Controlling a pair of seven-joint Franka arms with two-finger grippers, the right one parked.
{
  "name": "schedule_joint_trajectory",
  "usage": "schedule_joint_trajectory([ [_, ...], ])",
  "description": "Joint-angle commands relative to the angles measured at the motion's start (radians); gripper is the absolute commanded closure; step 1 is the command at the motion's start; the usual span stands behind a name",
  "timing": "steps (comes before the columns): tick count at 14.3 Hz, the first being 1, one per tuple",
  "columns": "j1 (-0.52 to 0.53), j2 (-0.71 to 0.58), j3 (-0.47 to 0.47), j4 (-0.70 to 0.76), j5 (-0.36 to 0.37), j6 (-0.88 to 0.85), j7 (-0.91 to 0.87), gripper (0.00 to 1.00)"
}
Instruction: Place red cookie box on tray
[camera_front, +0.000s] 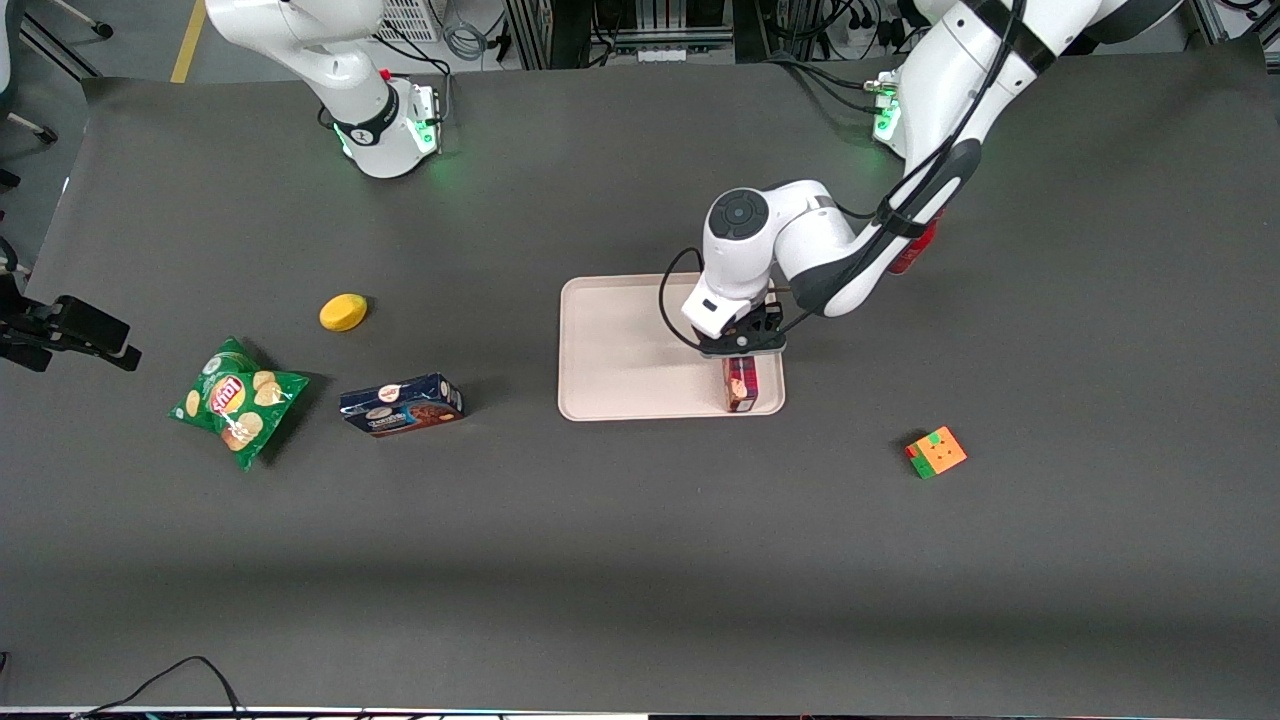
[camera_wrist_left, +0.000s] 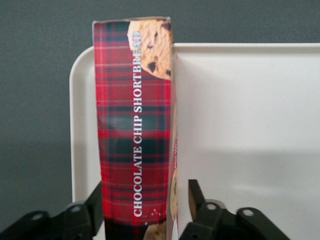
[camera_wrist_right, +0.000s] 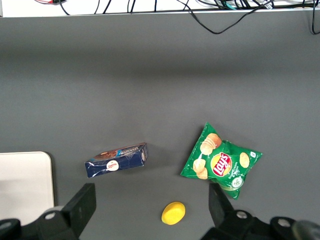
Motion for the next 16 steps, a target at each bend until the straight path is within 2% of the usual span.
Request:
schedule_joint_trajectory([
  [1,-0.001,0.008,-0.002,0.014,0.013,0.005,-0.021,0.00],
  [4,-0.002,0.006,-0.005,0.028,0.008,0.001,-0.025,0.00],
  [6,-0.004,-0.001,-0.027,0.086,0.001,-0.012,-0.028,0.00],
  [10,0.005,-0.081,-0.065,0.190,-0.065,-0.152,0.007,0.00],
  [12,0.011,-0.124,-0.064,0.268,-0.128,-0.256,0.158,0.00],
  [15,0.028,-0.198,-0.044,0.442,-0.298,-0.531,0.442,0.00],
  [16,0.036,-0.224,-0.016,0.486,-0.321,-0.602,0.523,0.00],
])
